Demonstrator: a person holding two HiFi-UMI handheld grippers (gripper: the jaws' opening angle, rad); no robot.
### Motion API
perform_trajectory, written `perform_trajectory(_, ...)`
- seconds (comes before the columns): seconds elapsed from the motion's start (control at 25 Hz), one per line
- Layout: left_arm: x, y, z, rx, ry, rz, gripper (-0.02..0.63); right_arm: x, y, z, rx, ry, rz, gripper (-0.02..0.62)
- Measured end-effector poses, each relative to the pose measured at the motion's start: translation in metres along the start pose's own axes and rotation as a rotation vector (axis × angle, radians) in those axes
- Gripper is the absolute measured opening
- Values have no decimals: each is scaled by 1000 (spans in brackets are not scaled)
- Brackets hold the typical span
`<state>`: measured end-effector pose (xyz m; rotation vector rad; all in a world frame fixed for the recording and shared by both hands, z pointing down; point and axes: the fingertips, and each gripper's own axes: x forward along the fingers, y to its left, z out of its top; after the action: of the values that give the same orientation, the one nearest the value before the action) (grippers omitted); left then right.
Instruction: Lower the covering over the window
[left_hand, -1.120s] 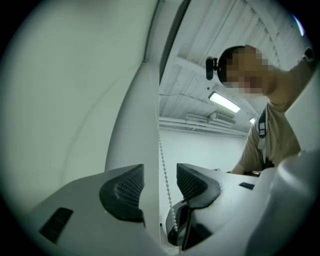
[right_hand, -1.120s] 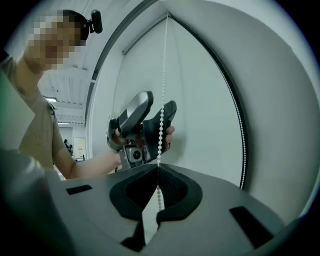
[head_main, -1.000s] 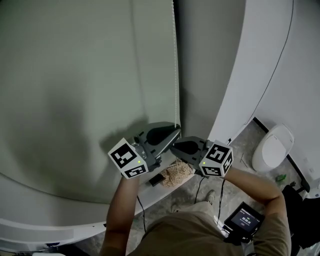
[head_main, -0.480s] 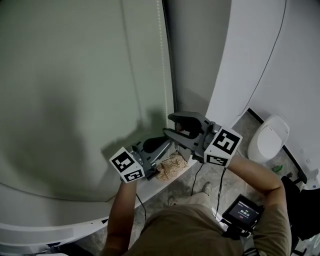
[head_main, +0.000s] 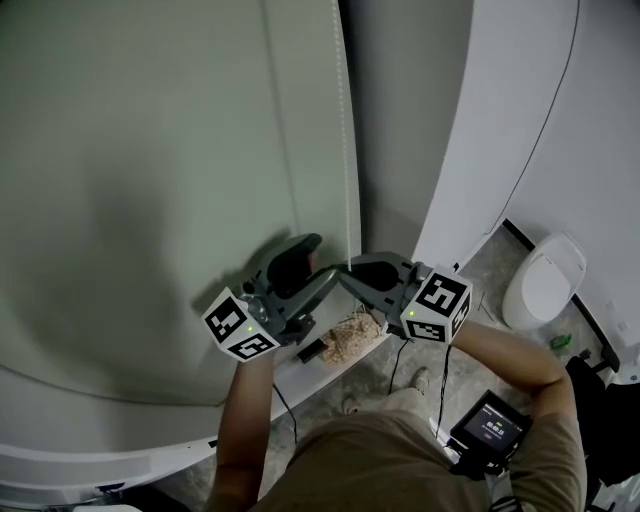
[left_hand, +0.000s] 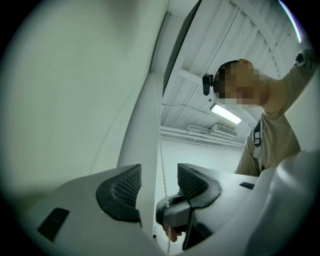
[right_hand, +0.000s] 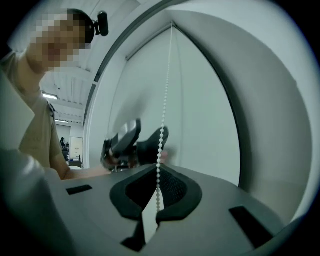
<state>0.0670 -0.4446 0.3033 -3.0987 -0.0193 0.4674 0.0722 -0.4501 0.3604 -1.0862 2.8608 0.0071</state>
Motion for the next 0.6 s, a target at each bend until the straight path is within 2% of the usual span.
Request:
perform_trajectory(0.12, 28, -5, -1, 90, 95, -16, 221, 5, 7, -8, -7, 32, 22, 8)
perform_trajectory(0.16, 34, -8, -3, 101, 113, -26, 197, 6, 9, -7, -12, 35, 28, 9)
perform_trajectory(0.2, 37, -10, -5, 98, 120, -30, 69, 6, 10, -6, -17, 37, 32, 9)
perform_trajectory(0.24, 37, -10, -6, 89, 116, -28, 26, 7, 11, -6, -29, 35, 35, 9)
perform_trajectory(0.36, 23, 1, -1, 131, 92, 28, 23, 0, 17, -2, -148, 4, 58, 10)
perform_trajectory(0.4, 17, 5, 1, 152, 87, 49, 23, -4, 18, 3, -185, -23, 59, 68)
perform_trajectory(0.44, 11, 8, 2, 159, 85, 59, 23, -9, 18, 10, -198, -59, 53, 135)
perform_trajectory(0.52, 3, 8, -4, 151, 108, 51, 23, -21, 12, 28, -184, -135, 31, 162)
perform_trajectory(0.6, 2, 0, -29, 147, 173, 31, 23, -26, 8, 54, -162, -204, 19, 166)
